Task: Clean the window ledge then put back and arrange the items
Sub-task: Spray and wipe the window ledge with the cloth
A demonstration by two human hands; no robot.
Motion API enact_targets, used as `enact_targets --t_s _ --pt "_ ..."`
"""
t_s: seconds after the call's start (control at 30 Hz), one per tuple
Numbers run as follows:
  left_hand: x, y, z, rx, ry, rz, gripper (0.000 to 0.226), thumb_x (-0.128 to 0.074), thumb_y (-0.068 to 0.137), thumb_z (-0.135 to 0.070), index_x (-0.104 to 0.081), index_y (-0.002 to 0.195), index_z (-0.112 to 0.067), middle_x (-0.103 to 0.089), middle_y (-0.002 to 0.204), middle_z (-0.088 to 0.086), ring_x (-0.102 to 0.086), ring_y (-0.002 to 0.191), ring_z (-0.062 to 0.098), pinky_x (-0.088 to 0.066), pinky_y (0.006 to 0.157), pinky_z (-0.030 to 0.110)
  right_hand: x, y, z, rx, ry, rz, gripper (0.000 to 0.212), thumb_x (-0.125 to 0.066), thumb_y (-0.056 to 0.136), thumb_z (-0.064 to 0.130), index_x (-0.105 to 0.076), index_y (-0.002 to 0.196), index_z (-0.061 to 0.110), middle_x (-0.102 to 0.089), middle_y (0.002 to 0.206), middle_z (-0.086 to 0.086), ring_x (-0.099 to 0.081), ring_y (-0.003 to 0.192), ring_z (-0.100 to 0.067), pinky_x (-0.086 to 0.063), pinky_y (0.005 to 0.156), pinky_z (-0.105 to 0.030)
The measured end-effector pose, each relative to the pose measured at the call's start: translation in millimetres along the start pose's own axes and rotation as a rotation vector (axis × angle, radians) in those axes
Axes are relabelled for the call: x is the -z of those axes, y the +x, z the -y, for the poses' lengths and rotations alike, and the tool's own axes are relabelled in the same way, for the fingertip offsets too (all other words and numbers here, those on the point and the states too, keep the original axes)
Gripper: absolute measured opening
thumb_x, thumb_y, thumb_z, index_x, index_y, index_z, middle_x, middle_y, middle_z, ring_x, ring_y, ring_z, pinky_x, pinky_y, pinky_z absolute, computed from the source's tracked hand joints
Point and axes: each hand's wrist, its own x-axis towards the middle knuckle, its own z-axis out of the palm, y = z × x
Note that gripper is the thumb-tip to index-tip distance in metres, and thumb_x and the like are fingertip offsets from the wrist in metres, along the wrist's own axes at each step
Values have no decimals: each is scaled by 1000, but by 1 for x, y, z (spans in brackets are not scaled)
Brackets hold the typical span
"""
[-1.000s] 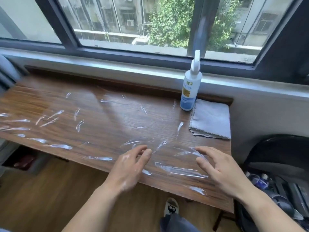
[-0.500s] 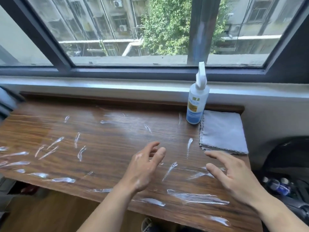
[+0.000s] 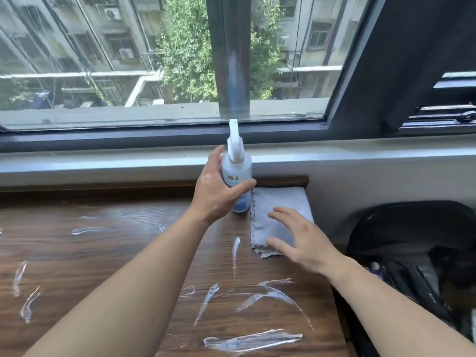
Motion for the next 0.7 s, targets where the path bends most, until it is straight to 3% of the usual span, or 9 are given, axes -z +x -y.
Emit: enact_targets --t_s 0.13,0.17,0.23,0.33,0.5,0.57,0.6,0.7 --pt "-11 17 3 -60 -4 -17 90 -86 79 -32 -33 151 -32 -58 116 -14 -56 106 13 -43 83 14 -7 18 -20 10 -104 15 81 -34 82 76 -39 150 32 -30 160 8 -25 147 -12 -15 120 -28" --pt "-12 19 3 -67 -6 -29 87 -85 81 -28 -34 151 -31 -58 109 -18 -56 102 13 -42 80 14 -9 24 -24 20 -136 13 81 -33 84 75 -38 151 30 -30 160 6 -25 147 -14 -11 121 -29" --pt "-14 22 4 -84 -30 -40 82 -84 82 -27 -37 149 -30 -55 105 -26 -57 100 13 -46 86 24 -12 38 -32 43 -198 1 79 -30 87 73 -36 152 28 -29 160 4 -25 148 -18 -9 124 -36" --pt "-14 21 5 -85 -68 -35 77 -84 81 -31 -41 145 -29 -59 108 -18 -60 103 15 -51 91 31 -19 54 -40 36 -333 20 76 -30 91 71 -22 156 32 -17 165 4 -13 152 -19 0 125 -44" --pt "11 -1 -1 -102 -151 -66 71 -92 69 -39 -52 127 -36 -60 102 -14 -60 87 -11 -47 71 6 -31 58 -42 10 -447 24 75 -27 95 69 -9 159 33 -4 167 1 4 153 -19 9 123 -46" --pt "34 -19 1 -66 -250 -100 73 -90 62 -46 -53 125 -50 -62 105 -9 -62 92 -4 -51 76 14 -31 58 -42 0 -451 29 77 -23 94 72 -9 159 34 -4 167 0 5 153 -20 9 123 -49" --pt "44 -28 3 -37 -296 -112 74 -86 59 -49 -55 127 -51 -64 110 -2 -64 99 6 -53 82 26 -32 59 -41 -6 -450 27 78 -22 93 73 -10 159 34 -6 167 0 4 154 -20 9 123 -50" --pt "72 -56 11 52 -456 -59 77 -86 54 -40 -59 127 -38 -67 109 20 -72 101 34 -55 85 57 -31 60 -39 -16 -462 21 83 -16 88 76 -12 159 34 -8 167 0 2 154 -21 9 123 -50"
